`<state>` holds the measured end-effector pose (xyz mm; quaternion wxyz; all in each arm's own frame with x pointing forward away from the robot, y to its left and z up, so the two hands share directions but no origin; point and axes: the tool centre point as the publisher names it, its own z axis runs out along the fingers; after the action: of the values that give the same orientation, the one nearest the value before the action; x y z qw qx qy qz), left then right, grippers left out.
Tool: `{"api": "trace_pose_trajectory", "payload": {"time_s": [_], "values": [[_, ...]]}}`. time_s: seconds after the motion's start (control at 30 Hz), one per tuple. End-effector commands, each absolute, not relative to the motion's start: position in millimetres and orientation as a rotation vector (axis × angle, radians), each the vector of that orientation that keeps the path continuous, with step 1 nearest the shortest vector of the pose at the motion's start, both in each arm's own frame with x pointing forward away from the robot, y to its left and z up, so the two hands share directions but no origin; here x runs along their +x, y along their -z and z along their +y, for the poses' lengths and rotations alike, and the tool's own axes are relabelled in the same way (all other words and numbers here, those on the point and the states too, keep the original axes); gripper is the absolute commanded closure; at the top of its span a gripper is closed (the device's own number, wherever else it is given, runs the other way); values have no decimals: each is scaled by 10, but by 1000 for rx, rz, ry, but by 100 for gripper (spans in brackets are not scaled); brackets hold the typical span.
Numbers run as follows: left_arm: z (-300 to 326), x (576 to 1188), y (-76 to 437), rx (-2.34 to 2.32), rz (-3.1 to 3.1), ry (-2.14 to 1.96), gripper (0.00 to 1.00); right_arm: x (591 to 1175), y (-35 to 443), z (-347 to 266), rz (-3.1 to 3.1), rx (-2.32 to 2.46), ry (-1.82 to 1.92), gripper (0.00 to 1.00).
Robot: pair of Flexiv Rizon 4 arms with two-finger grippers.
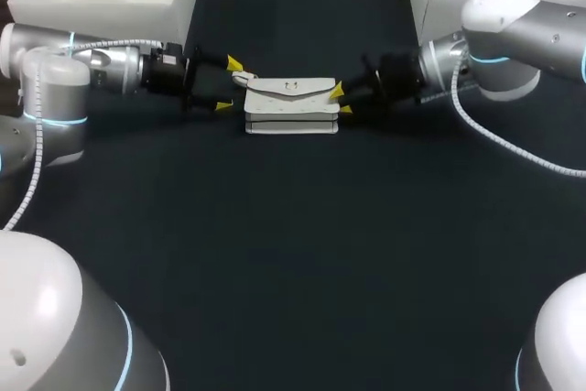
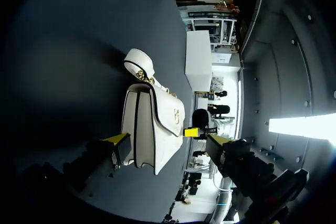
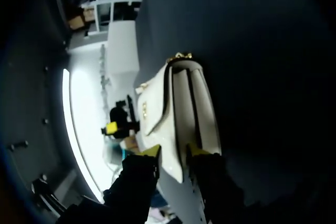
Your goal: Pick up the bag, open it, inspect its contents, close it, and place it on the opposite side
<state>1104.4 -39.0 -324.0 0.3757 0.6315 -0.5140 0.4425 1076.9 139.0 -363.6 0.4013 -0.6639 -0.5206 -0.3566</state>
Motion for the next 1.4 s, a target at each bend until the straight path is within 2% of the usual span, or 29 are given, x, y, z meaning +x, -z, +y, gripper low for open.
{"api": "trace_pose_trajectory", "payload": {"time_s": [0.03,0.13,0.2,0.47,1.03,1.1,1.4], "values": [[-331,10973,3219,1655,-1294,-1171,0,10761,3673,1397,-1309,-1670,904,78],[-299,10961,3215,1664,-1293,-1173,0,10766,3674,1416,-1304,-1660,904,83],[-286,10955,3214,1669,-1293,-1173,0,10774,3673,1426,-1299,-1656,905,100],[-202,10940,3212,1691,-1314,-1142,0,10818,3706,1394,-1290,-1635,907,100],[238,10853,3007,1762,-1581,-851,0,10937,3609,313,-1322,-1746,910,100],[296,10840,2974,1880,-1595,-765,0,10937,3609,313,-1322,-1746,910,100],[296,10840,2974,1880,-1595,-765,0,10937,3609,313,-1322,-1746,910,100]]}}
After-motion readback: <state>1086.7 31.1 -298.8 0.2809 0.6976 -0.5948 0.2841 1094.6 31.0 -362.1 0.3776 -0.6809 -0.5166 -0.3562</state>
